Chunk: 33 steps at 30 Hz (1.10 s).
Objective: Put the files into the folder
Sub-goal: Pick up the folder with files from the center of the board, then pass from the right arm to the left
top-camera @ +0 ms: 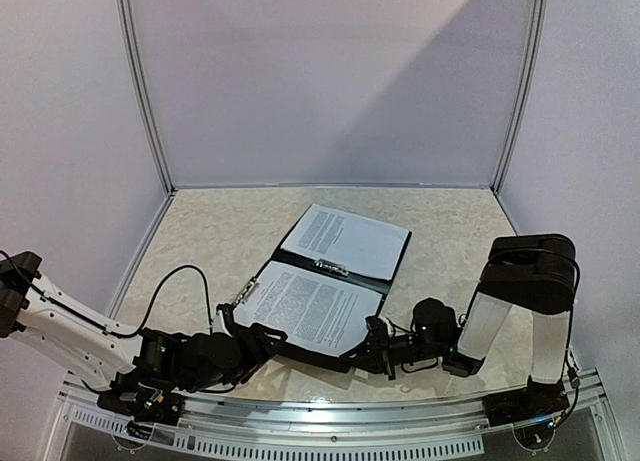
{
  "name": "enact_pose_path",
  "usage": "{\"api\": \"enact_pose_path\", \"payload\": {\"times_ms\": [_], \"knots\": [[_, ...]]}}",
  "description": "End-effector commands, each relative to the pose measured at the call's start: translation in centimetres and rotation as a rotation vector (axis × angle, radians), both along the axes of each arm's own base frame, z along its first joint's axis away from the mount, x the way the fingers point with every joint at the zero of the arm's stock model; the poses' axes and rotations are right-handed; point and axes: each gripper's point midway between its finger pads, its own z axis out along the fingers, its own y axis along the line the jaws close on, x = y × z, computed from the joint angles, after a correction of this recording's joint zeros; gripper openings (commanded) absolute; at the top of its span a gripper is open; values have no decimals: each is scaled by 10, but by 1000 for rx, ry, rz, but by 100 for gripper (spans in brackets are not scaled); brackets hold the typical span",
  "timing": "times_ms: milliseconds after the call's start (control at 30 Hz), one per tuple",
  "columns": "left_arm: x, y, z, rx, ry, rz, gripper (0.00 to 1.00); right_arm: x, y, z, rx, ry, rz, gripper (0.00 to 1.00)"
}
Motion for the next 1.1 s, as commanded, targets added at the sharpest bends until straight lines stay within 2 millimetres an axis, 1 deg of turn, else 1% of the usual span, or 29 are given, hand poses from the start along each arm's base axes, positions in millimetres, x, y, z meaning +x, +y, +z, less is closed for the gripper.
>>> {"api": "enact_pose_path", "payload": {"times_ms": [0,67,167,267,300,333,367,433,500,533,567,633,733,800,867,967,1067], "knots": [[4,-5,9,-96,-14,58,83,-8,17,67,326,13,-11,0],[9,1,8,-88,-28,93,77,-12,19,65,322,7,0,0],[15,17,-2,-75,-5,165,68,-15,21,64,318,0,9,0],[19,26,-9,-77,14,194,58,-17,22,66,319,-9,12,0],[18,28,-11,-78,36,197,56,-16,21,68,322,-10,7,0],[18,27,-9,-84,38,188,56,-15,21,70,326,-12,2,0],[18,22,-2,-90,26,165,57,-14,22,72,331,-16,-1,0],[14,8,16,-65,-4,97,65,-13,25,75,338,-22,4,0],[8,-6,33,-13,-34,37,70,-13,28,77,339,-31,7,0],[2,-9,32,18,-17,15,71,-13,29,79,343,-35,10,0],[-2,-12,30,24,11,4,72,-13,30,80,345,-38,12,0],[-12,-13,14,-1,102,-1,74,-12,32,82,352,-44,10,0],[-28,-6,-20,-35,265,19,73,-13,33,85,361,-47,8,0],[-34,-1,-38,-36,339,50,73,-16,33,86,360,-48,11,1],[-37,-7,-41,-50,357,38,72,-15,32,85,357,-51,6,1],[-39,-18,-38,-68,359,14,73,-17,33,87,363,-52,8,0],[-28,-15,-35,-79,299,51,74,-21,35,88,363,-48,20,1]]}}
